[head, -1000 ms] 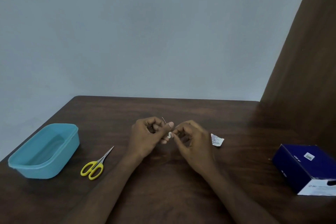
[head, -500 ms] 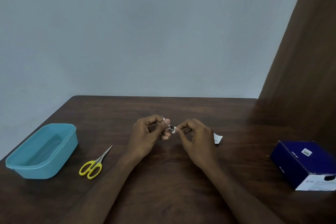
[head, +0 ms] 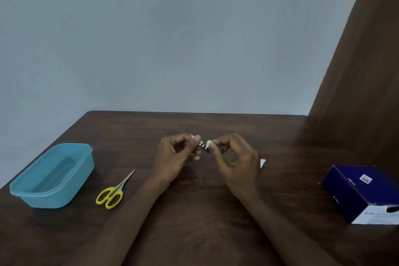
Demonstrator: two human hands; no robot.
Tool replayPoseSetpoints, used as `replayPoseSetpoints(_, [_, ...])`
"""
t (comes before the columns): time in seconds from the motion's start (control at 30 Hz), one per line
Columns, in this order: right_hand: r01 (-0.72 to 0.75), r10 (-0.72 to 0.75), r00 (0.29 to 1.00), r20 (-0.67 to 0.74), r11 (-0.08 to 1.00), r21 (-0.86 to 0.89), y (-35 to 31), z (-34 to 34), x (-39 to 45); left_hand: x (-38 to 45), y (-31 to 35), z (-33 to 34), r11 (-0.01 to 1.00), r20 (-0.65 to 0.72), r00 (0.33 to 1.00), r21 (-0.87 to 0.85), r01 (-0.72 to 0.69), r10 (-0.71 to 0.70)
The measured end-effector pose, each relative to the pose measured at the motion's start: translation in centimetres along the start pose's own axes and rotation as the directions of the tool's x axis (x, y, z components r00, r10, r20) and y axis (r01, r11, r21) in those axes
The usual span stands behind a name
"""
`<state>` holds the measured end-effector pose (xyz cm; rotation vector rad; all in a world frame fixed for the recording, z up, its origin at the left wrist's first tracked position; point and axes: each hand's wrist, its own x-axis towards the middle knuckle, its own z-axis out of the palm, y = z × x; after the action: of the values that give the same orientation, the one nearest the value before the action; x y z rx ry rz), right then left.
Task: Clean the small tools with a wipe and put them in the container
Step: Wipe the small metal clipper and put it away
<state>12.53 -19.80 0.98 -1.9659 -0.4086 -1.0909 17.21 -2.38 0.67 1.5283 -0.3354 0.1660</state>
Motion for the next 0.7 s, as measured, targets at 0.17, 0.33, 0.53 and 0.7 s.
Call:
replayPoseSetpoints(0.17, [-0.011, 0.023, 0.995, 0.093, 0.991, -0.130, 1.6, 1.0, -0.2, 0.1, 0.0, 0.0, 0.994, 0.032, 0.998, -0.083, 0.064, -0.062])
replayPoseSetpoints(0.33, [-0.133, 0.142, 0.988, 0.060, 0.982, -0.136, 1.9, 0.6, 0.0, 0.3, 0.0, 0.0, 0.983, 0.027, 0.995, -0.152, 0.100, -0.097])
replayPoseSetpoints(0.53, [-0.049, 0.084, 0.981, 0.177, 0.981, -0.189, 2.0, 1.2, -0.5, 0.4, -0.1, 0.0, 0.982, -0.002, 0.994, -0.155, 0.110, -0.112])
replayPoseSetpoints(0.7, [-0.157, 0.153, 0.988, -0.035, 0.975, -0.157, 1.7, 0.0, 0.3, 0.4, -0.1, 0.1, 0.981, -0.018, 0.994, -0.165, 0.103, -0.107])
